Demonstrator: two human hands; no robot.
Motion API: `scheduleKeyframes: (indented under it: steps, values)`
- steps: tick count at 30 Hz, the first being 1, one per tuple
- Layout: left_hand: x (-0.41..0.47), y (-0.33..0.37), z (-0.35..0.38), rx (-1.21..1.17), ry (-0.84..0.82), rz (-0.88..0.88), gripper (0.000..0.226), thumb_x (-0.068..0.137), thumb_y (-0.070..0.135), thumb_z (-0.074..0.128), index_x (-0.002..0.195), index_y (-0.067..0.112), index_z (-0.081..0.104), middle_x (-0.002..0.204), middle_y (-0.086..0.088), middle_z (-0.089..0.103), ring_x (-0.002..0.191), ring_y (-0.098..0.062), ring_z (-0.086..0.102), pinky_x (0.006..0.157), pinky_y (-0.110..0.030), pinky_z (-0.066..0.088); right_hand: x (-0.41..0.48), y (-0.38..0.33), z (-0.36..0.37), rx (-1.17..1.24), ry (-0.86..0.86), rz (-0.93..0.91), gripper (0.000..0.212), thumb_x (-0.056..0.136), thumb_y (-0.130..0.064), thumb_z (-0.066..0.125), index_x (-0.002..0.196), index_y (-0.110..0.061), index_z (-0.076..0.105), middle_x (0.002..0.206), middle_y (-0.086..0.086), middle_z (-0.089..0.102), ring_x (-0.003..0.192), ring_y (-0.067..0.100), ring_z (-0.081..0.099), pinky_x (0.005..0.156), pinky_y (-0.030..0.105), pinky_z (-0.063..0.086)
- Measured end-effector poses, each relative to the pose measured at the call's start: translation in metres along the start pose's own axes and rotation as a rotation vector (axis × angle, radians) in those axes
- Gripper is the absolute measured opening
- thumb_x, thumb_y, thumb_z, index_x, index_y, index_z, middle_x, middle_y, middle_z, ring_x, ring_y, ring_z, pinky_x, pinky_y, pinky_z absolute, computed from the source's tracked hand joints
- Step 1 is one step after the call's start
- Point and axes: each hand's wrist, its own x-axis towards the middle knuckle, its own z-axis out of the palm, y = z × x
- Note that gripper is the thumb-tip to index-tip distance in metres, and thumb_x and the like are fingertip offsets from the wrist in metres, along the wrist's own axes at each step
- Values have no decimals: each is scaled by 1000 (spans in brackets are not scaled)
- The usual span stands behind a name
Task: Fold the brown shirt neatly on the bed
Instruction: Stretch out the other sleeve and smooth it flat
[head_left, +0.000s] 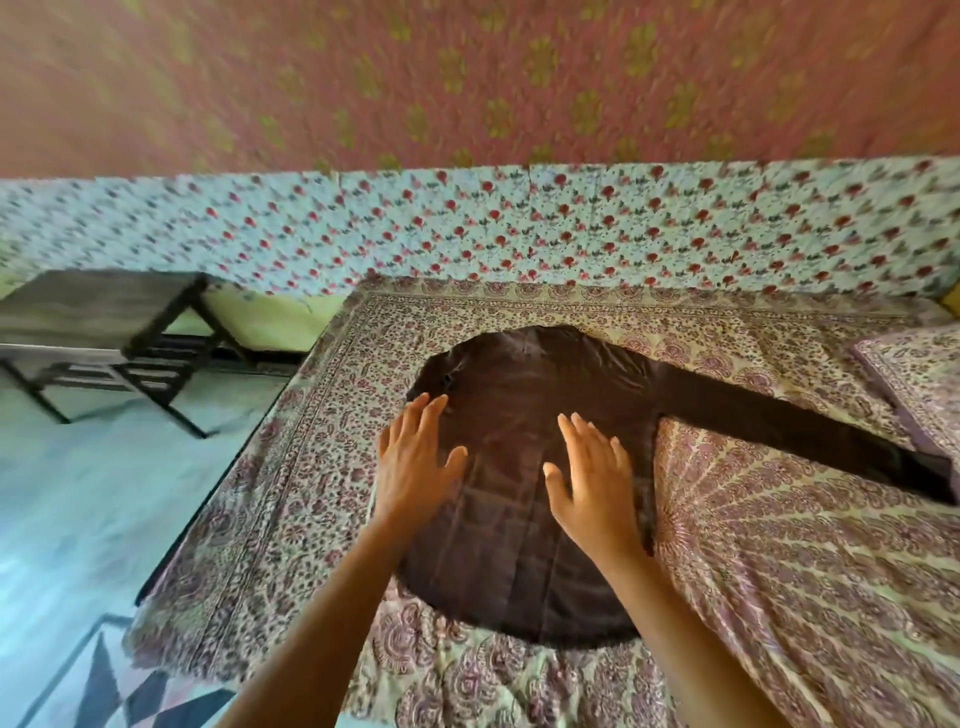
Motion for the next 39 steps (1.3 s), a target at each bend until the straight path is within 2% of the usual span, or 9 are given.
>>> scheduleKeyframes:
  steps: [9, 16, 20, 24, 27, 29, 32, 36, 39]
  values:
    - [51, -124, -26, -18, -2, -90, 57, 84, 41, 55, 136, 25, 38, 141, 3, 41, 130, -20, 36, 109, -39, 25, 63, -88, 87, 3, -134, -50, 55, 86, -35, 35, 132, -8, 48, 132, 13, 54, 122, 26, 52, 100, 50, 37]
    - [132, -251, -24, -51, -213, -180, 46, 87, 37, 56, 131, 28, 45, 138, 1, 48, 124, -23, 44, 102, -44, 39, 123, -153, 205, 14, -315, 64, 55, 84, -34, 36, 125, -2, 54, 126, 18, 58, 114, 31, 58, 91, 49, 47]
    - [175, -295, 7, -71, -354, -195, 41, 88, 39, 54, 128, 29, 47, 131, -1, 55, 112, -22, 55, 88, -41, 50, 146, -158, 252, 1, -359, 113, 53, 81, -31, 39, 122, -1, 56, 121, 18, 61, 109, 31, 61, 87, 44, 50]
    - [210, -318, 59, -100, -484, -220, 33, 92, 32, 53, 125, 24, 53, 123, 2, 62, 93, -15, 62, 74, -24, 48, 154, -141, 306, -10, -397, 137, 49, 80, -26, 43, 119, -2, 59, 116, 14, 64, 105, 29, 63, 84, 40, 52]
    - [231, -328, 113, -153, -533, -273, 30, 92, 29, 54, 120, 20, 59, 116, -2, 67, 91, -17, 64, 78, -27, 50, 152, -119, 358, -63, -476, 109, 46, 76, -22, 51, 117, -4, 59, 115, 12, 64, 105, 27, 63, 86, 38, 51]
    - [241, -333, 147, -192, -562, -312, 29, 91, 27, 55, 117, 16, 62, 111, -6, 68, 90, -19, 62, 81, -30, 49, 151, -107, 387, -99, -568, 93, 49, 77, -22, 54, 124, -6, 53, 125, 11, 58, 115, 27, 56, 94, 39, 46]
    - [261, -335, 205, -256, -606, -383, 27, 92, 26, 54, 112, 11, 64, 96, -6, 68, 80, -15, 57, 72, -23, 43, 156, -85, 431, -152, -652, 78, 55, 86, -22, 50, 137, -7, 37, 144, 11, 39, 134, 26, 35, 111, 39, 27]
    - [286, -326, 260, -445, -573, -604, 42, 89, 32, 60, 124, 11, 56, 117, -10, 64, 104, -24, 62, 91, -36, 51, 174, -67, 470, -217, -671, 72, 65, 90, -21, 45, 146, -10, 15, 155, 7, 17, 143, 20, 12, 116, 34, 7]
    - [296, -322, 294, -610, -536, -764, 46, 80, 24, 69, 120, 6, 55, 114, -17, 64, 105, -33, 63, 90, -42, 53, 176, -57, 497, -280, -708, 65, 68, 89, -21, 48, 146, -7, 13, 154, 9, 17, 143, 23, 11, 116, 35, 3]
